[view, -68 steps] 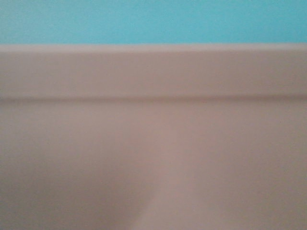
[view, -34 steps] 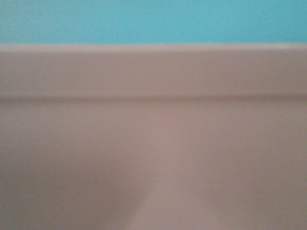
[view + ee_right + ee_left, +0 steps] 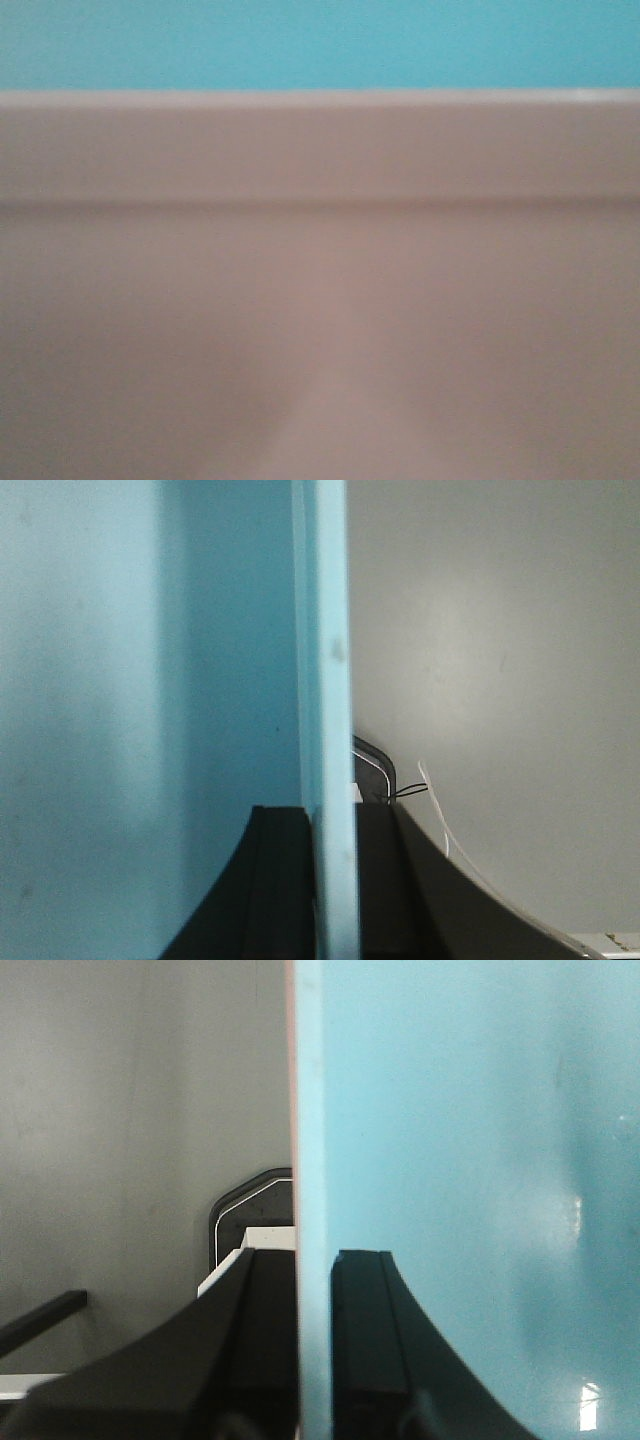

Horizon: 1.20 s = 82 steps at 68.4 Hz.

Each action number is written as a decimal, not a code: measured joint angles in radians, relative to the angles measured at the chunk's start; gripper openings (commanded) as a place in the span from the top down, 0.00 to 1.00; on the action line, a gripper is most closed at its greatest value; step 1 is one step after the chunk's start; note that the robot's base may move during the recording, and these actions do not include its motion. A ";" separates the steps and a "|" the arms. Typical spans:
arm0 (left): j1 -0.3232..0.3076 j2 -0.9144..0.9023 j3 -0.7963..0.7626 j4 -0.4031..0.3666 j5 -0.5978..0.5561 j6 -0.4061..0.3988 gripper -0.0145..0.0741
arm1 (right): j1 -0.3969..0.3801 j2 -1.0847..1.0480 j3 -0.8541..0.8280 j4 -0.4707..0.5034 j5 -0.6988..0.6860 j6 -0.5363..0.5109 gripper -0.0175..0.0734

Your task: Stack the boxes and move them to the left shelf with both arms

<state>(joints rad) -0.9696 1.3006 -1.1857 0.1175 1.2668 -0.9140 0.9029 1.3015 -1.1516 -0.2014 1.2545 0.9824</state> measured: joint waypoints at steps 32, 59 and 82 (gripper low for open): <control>0.000 0.000 0.000 -0.002 0.000 0.000 0.85 | 0.000 0.000 0.000 0.000 0.000 0.000 0.75; 0.000 0.000 0.000 -0.002 0.000 0.000 0.85 | 0.000 0.000 0.000 -0.002 0.000 0.000 0.75; 0.000 0.000 0.000 -0.002 0.000 0.000 0.85 | 0.000 0.000 0.000 -0.002 0.000 0.000 0.75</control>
<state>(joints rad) -0.9696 1.3006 -1.1857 0.1153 1.2668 -0.9140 0.9029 1.3015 -1.1516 -0.2035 1.2545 0.9824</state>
